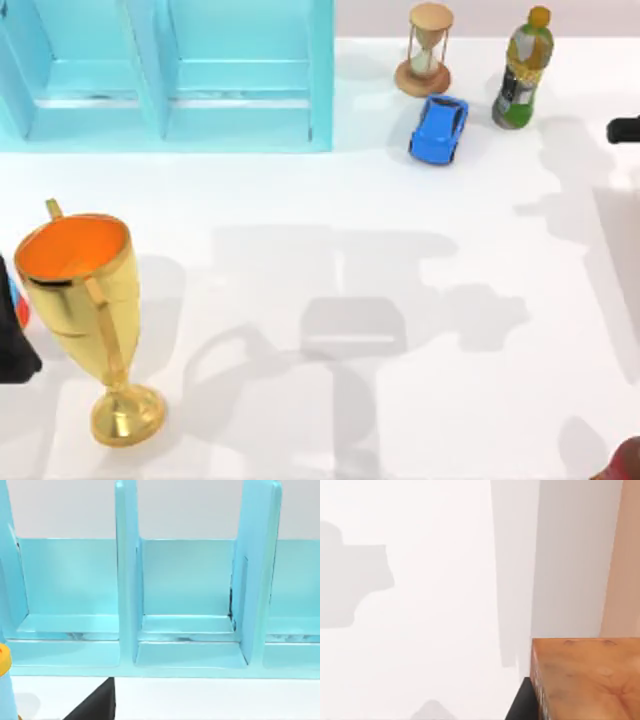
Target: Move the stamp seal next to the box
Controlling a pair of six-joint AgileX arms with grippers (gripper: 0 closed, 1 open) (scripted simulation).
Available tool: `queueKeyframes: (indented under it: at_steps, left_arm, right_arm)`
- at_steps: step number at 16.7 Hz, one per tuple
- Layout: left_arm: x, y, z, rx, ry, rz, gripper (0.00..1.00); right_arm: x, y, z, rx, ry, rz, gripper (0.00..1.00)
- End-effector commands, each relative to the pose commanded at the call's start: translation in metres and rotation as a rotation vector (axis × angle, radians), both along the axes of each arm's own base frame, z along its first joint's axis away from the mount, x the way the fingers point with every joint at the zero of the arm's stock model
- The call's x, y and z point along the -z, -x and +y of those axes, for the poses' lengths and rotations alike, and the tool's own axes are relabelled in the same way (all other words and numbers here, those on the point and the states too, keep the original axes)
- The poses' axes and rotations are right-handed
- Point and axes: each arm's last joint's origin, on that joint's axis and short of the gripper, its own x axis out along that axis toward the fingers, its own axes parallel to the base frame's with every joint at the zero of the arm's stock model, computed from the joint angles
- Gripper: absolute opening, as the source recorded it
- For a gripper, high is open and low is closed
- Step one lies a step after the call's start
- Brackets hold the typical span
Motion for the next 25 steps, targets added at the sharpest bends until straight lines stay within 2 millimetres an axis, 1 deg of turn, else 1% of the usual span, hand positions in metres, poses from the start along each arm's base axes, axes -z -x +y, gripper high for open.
queueKeyframes:
  at_steps: [4,6,8,10,12,14,18,25]
  left_arm:
    - [0.000,0.000,0.000,0.000,0.000,0.000,1.00]
    - [0.000,0.000,0.000,0.000,0.000,0.000,1.00]
    - [0.000,0.000,0.000,0.000,0.000,0.000,1.00]
    - [0.000,0.000,0.000,0.000,0.000,0.000,1.00]
    - [0.000,0.000,0.000,0.000,0.000,0.000,1.00]
    - [0.000,0.000,0.000,0.000,0.000,0.000,1.00]
    - [0.000,0.000,0.000,0.000,0.000,0.000,1.00]
    - [0.000,0.000,0.000,0.000,0.000,0.000,1.00]
  right_arm:
    - [-0.014,-0.013,-0.005,-0.002,-0.064,-0.155,0.00]
    - [-0.010,-0.020,-0.002,-0.012,-0.092,-0.226,0.00]
    - [0.007,-0.021,0.003,-0.020,-0.095,-0.219,0.00]
    - [0.034,-0.014,0.005,-0.017,-0.071,-0.143,0.00]
    - [0.054,-0.005,0.003,-0.007,-0.030,-0.058,0.00]
    - [0.063,0.001,0.000,0.001,-0.001,-0.004,0.00]
    - [0.063,0.001,0.000,0.001,0.001,-0.001,0.00]
    - [0.063,0.001,0.000,0.001,0.001,-0.001,0.53]
